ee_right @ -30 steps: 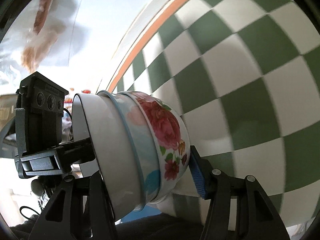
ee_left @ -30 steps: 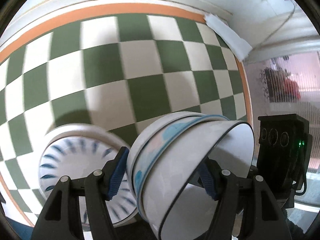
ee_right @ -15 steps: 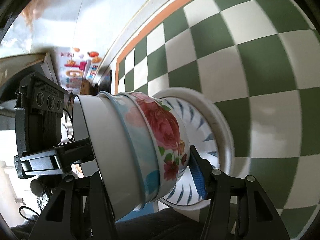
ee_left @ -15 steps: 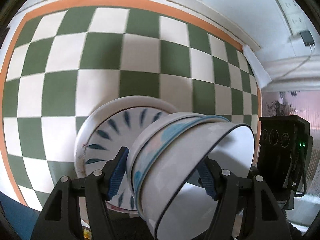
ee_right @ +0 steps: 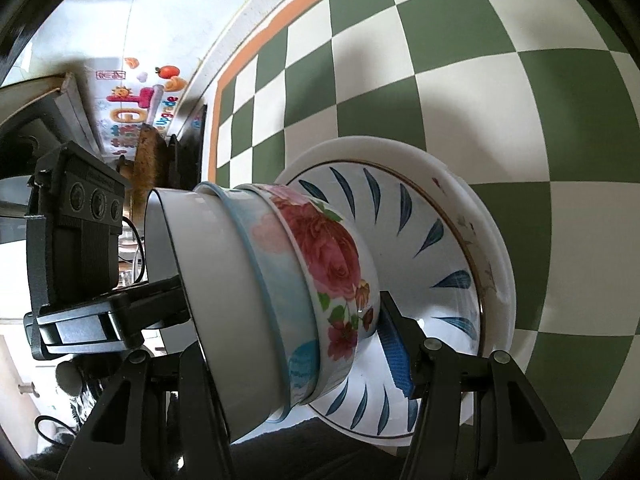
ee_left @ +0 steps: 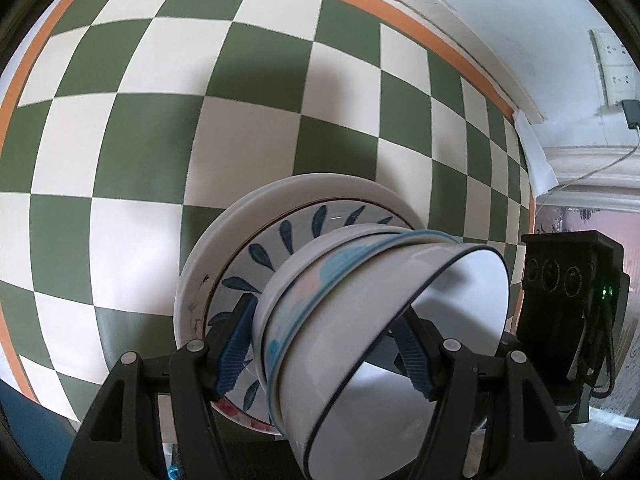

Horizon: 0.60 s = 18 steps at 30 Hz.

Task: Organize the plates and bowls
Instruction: 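Carry the bowl stack with both grippers and lower it onto the plate stack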

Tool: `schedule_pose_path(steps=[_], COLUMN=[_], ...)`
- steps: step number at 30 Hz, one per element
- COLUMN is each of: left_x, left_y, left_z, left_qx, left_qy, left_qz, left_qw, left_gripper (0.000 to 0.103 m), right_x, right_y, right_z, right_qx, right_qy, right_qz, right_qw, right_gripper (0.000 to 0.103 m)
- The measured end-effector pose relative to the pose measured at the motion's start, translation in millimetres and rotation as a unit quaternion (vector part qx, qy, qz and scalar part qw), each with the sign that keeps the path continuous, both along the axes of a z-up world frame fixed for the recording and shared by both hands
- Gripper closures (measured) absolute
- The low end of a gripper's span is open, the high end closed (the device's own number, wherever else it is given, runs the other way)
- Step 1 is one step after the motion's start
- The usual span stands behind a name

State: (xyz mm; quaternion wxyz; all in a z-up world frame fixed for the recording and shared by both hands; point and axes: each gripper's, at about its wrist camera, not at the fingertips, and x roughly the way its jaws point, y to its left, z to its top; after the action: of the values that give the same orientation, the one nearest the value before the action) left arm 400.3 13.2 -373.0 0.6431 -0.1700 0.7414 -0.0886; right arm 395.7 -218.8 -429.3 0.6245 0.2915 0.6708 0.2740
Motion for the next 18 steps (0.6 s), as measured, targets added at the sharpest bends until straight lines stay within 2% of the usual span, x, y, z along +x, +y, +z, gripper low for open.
schedule_pose_path(steps=[18], left_x=[3.2], left_y=[1.6], left_z=[-2.9], left_qx=[-0.011], left_qy=[0.001], left_qz=[0.001], left_qw=[0.9999], left_gripper=[0.039], right_x=[3.3], right_y=[-2.3], right_z=[4.4], right_qx=[-0.018], right_qy=[0.014], right_qz=[-0.001], right_qw=[1.0], right_gripper=[0.045])
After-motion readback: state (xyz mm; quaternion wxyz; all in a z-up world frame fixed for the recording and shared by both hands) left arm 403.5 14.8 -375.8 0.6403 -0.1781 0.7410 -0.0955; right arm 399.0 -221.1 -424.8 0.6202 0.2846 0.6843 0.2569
